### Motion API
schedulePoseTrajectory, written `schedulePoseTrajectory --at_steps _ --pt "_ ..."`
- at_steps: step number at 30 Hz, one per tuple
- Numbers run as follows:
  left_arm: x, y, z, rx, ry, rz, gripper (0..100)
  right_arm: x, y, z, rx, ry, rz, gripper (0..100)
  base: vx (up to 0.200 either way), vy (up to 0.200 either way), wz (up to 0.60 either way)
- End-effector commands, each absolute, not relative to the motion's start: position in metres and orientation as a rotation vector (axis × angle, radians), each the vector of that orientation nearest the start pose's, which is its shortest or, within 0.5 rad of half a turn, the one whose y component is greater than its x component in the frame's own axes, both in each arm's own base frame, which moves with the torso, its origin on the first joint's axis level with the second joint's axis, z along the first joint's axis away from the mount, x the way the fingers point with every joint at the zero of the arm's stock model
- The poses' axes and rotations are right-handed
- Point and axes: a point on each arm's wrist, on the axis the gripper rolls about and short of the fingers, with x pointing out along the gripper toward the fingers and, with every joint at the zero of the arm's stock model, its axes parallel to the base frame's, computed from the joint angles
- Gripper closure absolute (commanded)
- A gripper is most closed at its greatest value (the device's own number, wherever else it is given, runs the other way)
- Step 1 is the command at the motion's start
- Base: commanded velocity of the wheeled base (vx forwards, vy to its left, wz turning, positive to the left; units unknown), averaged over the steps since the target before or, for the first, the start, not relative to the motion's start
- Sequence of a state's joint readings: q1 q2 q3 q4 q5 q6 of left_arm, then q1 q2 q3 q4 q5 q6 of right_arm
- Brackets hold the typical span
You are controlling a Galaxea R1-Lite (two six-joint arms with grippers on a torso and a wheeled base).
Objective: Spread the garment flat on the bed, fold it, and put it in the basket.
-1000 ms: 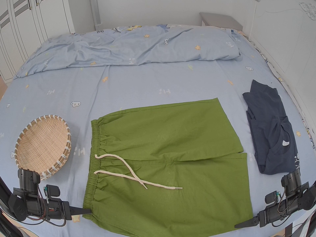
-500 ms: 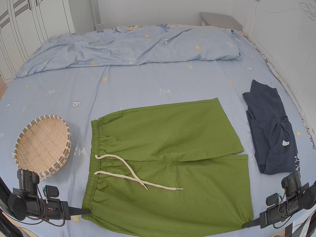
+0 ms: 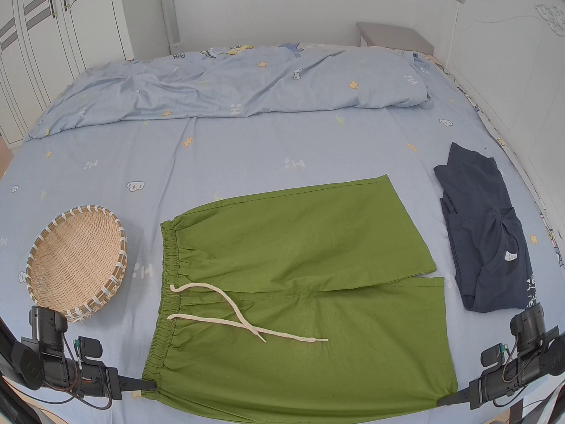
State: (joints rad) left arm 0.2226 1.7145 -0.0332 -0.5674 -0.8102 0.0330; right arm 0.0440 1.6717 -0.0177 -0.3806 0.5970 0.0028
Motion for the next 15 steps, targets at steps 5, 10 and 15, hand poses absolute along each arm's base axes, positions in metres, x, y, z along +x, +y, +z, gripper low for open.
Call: schedulePoseTrajectory --at_steps 5,10,15 --pt "0.162 -0.001 0.066 -0.643 0.902 -0.548 100 0.140 0.022 0.081 0.373 0.983 0.555 100 0.000 0.000 0.00" --pt "0.178 -0.003 0.095 -0.653 0.875 -0.563 100 0.156 0.024 0.123 0.371 0.933 0.585 100 0.000 0.000 0.00" --pt "0.199 0.001 0.122 -0.648 0.848 -0.557 100 0.174 0.026 0.164 0.357 0.875 0.595 100 0.000 0.000 0.00"
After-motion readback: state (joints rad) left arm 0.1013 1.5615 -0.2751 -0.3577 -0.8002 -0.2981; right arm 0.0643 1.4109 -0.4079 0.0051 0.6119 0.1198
